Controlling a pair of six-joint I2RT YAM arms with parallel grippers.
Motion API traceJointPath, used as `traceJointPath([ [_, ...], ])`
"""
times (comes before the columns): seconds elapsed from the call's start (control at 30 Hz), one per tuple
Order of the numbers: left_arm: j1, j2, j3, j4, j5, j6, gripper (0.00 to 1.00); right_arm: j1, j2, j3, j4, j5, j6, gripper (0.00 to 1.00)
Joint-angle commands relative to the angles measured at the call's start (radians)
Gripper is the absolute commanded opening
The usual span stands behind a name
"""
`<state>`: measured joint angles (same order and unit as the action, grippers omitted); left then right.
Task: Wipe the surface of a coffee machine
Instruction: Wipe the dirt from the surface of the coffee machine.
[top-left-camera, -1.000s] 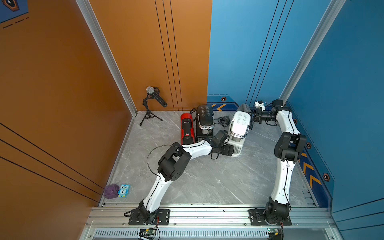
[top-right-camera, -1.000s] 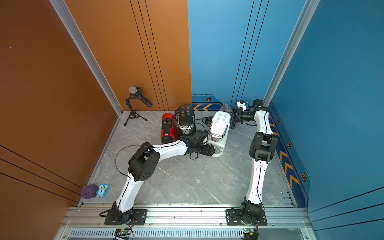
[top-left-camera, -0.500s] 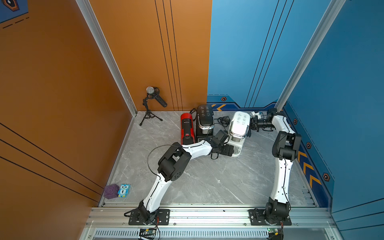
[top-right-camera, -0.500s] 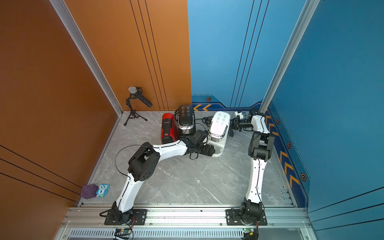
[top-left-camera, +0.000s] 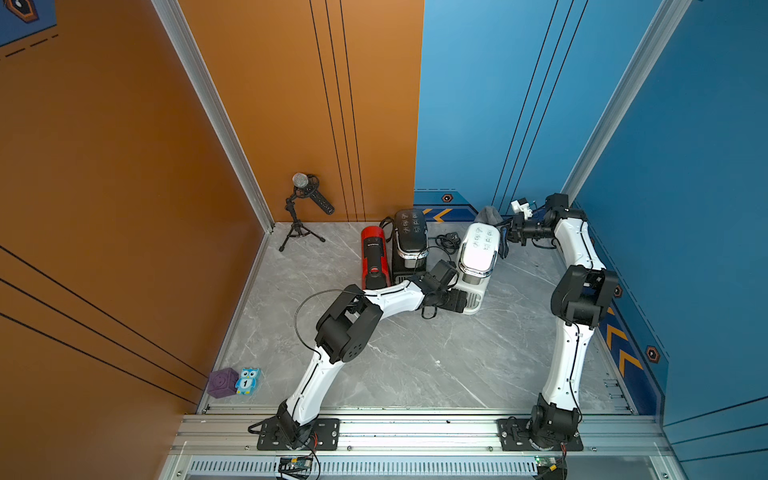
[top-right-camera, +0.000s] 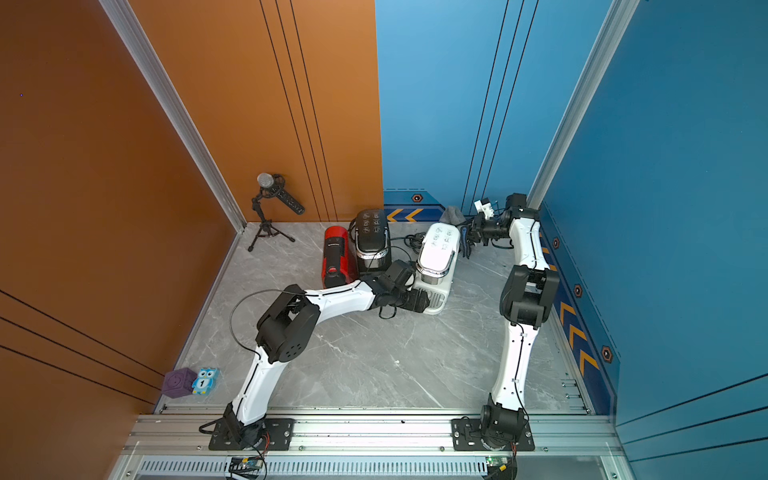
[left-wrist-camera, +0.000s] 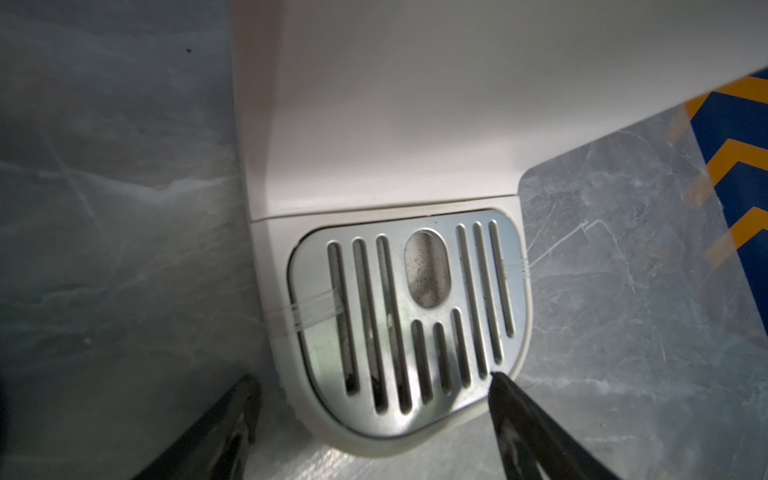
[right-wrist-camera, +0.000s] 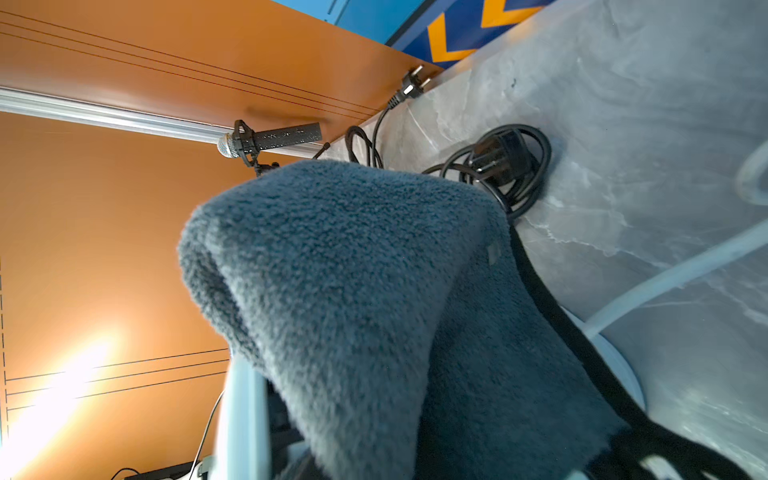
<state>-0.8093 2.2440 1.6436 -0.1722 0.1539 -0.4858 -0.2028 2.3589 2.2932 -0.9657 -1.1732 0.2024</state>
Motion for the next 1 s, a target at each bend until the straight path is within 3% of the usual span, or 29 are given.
traceJointPath([
  [0.0,-0.008,0.012,0.014,-0.054,0.004,0.017,0.87,0.023,-0.005,0.004,-0.007,-0.003,0.025,0.14],
  [0.43,-0.013,0.015,0.032,-0.054,0.011,0.012,0.87,0.047,0.106,-0.07,-0.001,0.075,0.005,0.14],
  [0.97,-0.018,-0.003,0.012,-0.053,0.006,0.024,0.87,0.04,-0.021,0.022,0.002,0.046,0.061,0.15],
])
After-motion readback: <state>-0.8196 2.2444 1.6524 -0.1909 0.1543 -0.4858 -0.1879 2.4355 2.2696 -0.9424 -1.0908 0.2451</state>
